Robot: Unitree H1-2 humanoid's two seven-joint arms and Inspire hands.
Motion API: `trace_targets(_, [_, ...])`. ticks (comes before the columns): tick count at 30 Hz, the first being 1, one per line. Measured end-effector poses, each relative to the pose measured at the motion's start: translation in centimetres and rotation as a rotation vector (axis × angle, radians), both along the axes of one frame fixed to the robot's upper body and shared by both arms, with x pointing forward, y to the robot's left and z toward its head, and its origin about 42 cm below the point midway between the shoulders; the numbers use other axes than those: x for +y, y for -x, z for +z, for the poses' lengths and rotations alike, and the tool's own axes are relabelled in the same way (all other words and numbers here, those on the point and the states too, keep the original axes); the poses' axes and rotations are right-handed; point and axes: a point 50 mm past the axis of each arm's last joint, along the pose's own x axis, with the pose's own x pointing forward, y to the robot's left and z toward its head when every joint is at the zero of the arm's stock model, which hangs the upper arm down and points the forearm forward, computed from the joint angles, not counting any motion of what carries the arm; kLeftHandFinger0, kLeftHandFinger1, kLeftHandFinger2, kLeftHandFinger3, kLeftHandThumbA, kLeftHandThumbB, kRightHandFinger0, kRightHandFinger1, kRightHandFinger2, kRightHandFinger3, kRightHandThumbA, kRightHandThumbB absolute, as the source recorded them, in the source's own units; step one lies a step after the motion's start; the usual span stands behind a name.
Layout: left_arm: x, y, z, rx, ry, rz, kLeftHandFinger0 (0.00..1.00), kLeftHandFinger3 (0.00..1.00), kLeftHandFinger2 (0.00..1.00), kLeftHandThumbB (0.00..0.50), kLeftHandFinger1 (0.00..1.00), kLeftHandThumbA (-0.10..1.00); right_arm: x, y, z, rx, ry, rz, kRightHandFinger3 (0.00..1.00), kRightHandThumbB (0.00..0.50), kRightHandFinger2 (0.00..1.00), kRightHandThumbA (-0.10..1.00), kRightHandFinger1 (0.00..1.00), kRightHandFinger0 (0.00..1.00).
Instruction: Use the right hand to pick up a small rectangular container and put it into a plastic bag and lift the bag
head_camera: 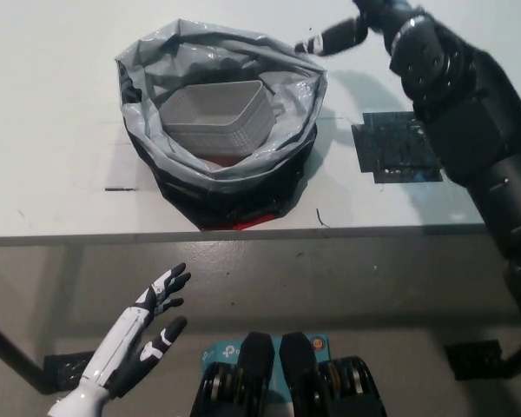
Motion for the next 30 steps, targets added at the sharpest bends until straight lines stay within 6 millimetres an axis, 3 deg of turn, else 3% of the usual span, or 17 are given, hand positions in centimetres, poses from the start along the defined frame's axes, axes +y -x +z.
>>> trace_targets(8, [-0.1,0.2,-0.1,0.004,0.004,0.002,0.92,1.0,1.0,0.236,1.0,0.9,0.5,-0.1,-3.1,0.103,-0.032,-0.023,1.0,0.457,1.0,0.89,1.0,1.0])
trace_targets(13, [-0.1,0.4,-0.3,0.011,0.007,0.006,0.91,1.0,1.0,0.236,1.0,0.9,1.5,0.0,-4.3,0.141,-0.052,-0.018,1.0,0.44,1.0,0.85,1.0,1.0])
trace_targets(19, [0.0,0.5,-0.4,0.015,0.006,0.009,0.91,1.0,1.0,0.241,1.0,0.91,2.1,0.1,-5.8,0.188,-0.077,-0.023,1.0,0.446,1.0,0.89,1.0,1.0])
trace_targets(30, [0.1,0.5,-0.4,0.014,0.006,0.011,0.91,1.0,1.0,0.237,1.0,0.9,1.3,-0.1,-7.6,0.236,-0.06,-0.073,1.0,0.457,1.0,0.89,1.0,1.0])
